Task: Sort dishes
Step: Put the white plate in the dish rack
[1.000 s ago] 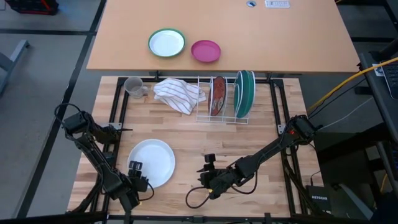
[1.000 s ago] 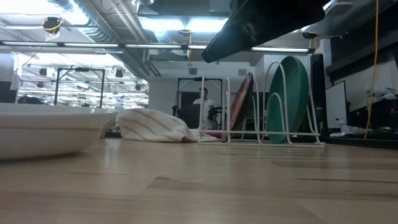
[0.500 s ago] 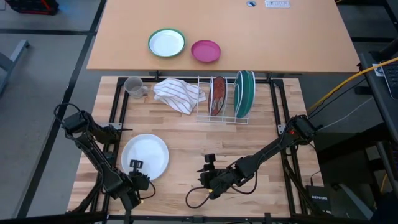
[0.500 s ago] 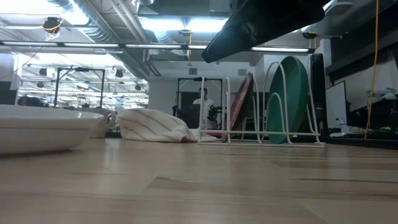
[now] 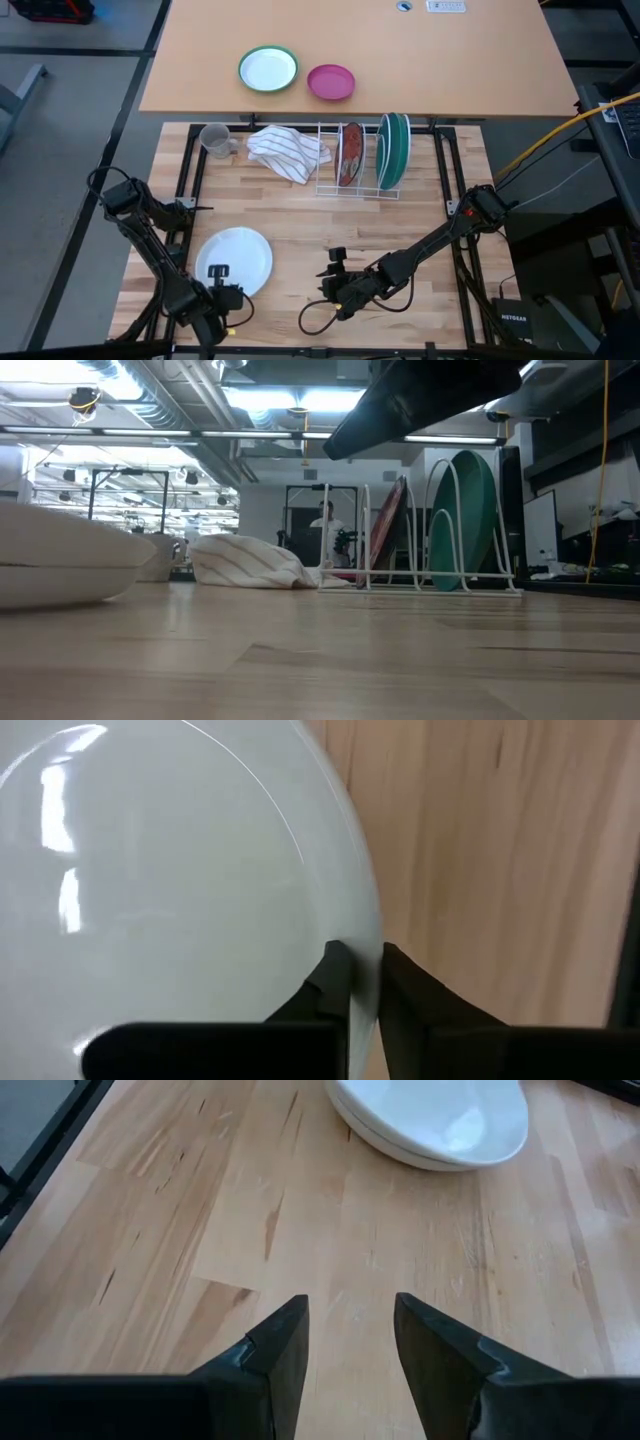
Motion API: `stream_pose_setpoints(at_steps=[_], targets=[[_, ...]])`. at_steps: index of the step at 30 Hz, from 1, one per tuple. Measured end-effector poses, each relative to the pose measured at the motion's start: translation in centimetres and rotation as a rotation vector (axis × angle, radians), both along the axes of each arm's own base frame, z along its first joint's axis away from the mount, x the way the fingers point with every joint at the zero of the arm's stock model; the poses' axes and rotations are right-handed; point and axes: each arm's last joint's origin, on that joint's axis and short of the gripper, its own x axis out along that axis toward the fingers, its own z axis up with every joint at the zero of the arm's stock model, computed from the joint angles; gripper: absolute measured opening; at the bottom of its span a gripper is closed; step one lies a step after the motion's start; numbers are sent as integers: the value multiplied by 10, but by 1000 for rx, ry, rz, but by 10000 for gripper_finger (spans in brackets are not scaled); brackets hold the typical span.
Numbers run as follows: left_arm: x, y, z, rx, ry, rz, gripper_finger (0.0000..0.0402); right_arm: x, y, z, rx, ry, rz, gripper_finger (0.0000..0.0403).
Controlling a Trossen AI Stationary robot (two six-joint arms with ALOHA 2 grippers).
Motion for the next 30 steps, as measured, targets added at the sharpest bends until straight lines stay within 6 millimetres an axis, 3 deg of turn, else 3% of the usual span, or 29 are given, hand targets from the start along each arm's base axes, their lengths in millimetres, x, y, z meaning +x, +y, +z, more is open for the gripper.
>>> stream_pose_setpoints(at_steps=[7, 16, 30], targets=[[4, -3, 6, -19, -56, 70, 10, 8, 3, 0, -73, -95, 4, 154], [16, -2, 15, -42, -87, 98, 9, 38, 13, -18, -372, -337, 286, 154], [55, 14, 19, -95, -194, 102, 5, 66, -33, -23, -266, -345, 415, 154]])
